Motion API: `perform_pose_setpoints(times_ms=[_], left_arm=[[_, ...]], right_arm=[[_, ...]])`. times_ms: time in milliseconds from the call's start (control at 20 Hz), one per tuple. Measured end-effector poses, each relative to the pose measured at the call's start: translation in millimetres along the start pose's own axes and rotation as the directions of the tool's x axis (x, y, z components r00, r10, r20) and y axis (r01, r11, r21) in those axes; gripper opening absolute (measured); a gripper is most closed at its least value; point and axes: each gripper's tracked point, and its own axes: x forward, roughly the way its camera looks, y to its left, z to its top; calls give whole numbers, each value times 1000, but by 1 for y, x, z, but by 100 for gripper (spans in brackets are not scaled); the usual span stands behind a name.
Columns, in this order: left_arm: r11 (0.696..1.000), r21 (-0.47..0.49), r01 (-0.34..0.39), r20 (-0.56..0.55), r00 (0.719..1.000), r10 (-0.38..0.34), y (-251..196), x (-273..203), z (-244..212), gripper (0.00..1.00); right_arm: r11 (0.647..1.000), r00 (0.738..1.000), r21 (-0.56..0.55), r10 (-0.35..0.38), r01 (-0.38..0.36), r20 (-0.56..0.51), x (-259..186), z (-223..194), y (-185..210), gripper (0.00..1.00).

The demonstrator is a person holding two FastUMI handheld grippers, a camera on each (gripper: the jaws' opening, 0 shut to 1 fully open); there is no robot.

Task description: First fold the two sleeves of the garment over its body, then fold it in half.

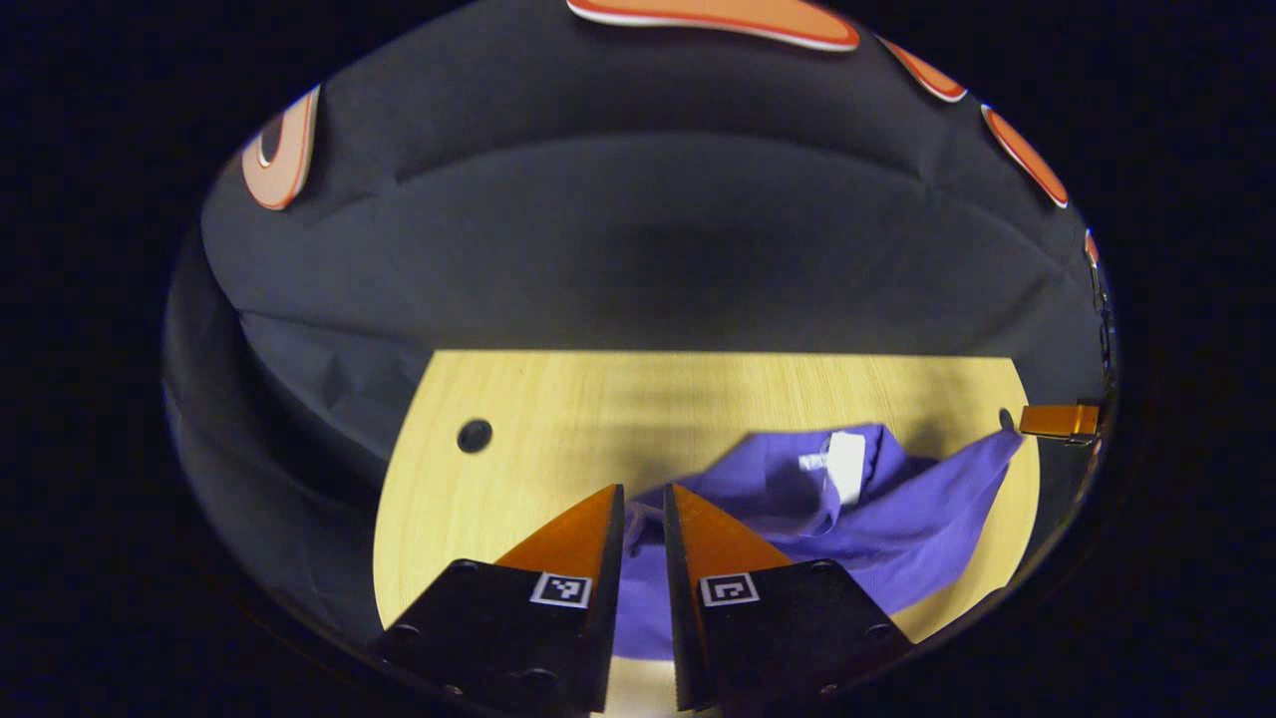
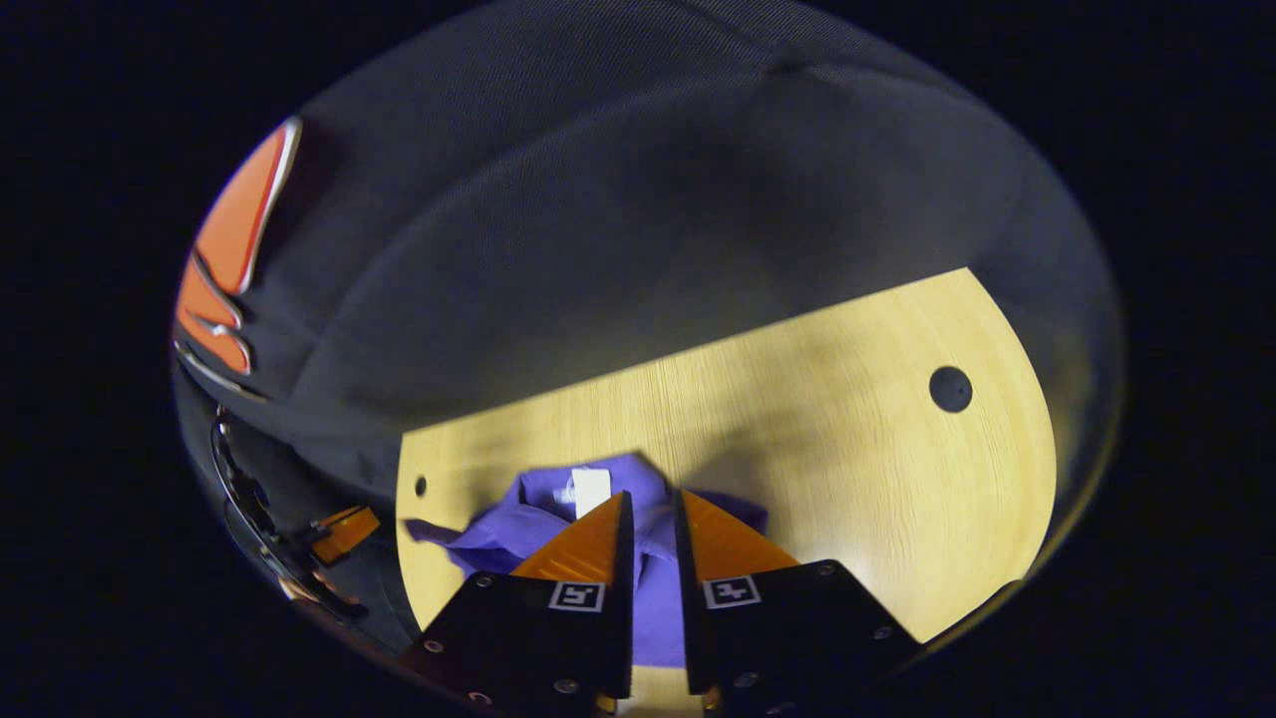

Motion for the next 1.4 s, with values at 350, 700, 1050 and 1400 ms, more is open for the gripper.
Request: perform_pose_setpoints(times_ms=[350,700,1050,1400], left_arm=[[995,-97,27,172,985,-10,9,-50,24,60],[990,-96,106,370,927,-64,1,-147,40,96],[990,-26,140,539,836,-104,-8,-254,23,98],[986,-3,165,660,742,-122,-8,-336,-5,98]], right_arm=[[993,992,-104,-41,54,123,-33,5,-16,36],[974,949,-212,-2,73,316,-118,3,20,86],[957,877,-267,34,109,480,-208,-18,48,95],[929,790,-323,59,181,611,-289,-55,71,95]])
